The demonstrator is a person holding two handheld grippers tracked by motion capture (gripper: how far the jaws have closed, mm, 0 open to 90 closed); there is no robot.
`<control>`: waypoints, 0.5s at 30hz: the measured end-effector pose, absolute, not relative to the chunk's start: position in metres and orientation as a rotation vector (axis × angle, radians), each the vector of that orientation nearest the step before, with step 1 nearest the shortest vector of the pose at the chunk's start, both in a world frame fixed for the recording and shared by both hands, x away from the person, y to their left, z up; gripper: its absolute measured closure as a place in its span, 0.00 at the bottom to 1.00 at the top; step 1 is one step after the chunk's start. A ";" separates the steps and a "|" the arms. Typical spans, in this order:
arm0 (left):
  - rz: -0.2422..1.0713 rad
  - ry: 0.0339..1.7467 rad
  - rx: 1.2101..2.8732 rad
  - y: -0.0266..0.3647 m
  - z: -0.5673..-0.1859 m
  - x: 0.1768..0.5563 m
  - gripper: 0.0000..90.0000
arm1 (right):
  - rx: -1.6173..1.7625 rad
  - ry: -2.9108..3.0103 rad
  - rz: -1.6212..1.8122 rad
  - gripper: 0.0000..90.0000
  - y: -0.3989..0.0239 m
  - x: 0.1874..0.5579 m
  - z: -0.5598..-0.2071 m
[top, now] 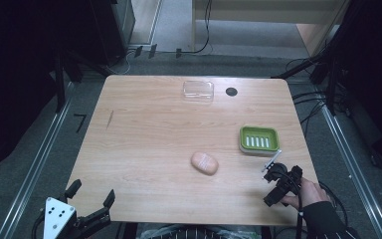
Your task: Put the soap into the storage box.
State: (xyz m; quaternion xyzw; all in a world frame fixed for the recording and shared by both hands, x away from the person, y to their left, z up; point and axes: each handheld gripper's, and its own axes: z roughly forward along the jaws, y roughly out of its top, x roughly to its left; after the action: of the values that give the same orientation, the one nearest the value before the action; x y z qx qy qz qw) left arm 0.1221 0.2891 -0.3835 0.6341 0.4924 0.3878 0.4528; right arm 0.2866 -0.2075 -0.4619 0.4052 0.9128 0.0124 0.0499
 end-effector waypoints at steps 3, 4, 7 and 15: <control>0.958 1.213 1.571 0.288 -0.383 0.123 0.08 | 1.226 2.782 0.038 0.00 -0.207 0.286 -0.462; 0.957 1.212 1.574 0.288 -0.383 0.123 0.08 | 1.219 2.786 0.043 0.00 -0.207 0.286 -0.462; 0.954 1.216 1.573 0.289 -0.383 0.124 0.08 | 1.214 2.777 0.044 0.00 -0.206 0.286 -0.461; 0.948 1.232 1.567 0.290 -0.383 0.123 0.08 | 1.186 2.766 0.061 0.00 -0.198 0.287 -0.458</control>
State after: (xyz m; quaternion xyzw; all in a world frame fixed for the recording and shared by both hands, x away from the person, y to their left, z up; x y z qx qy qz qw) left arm 0.1234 0.2898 -0.3832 0.6337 0.4985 0.3835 0.4504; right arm 0.2868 -0.1981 -0.4580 0.3930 0.9170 0.0203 0.0655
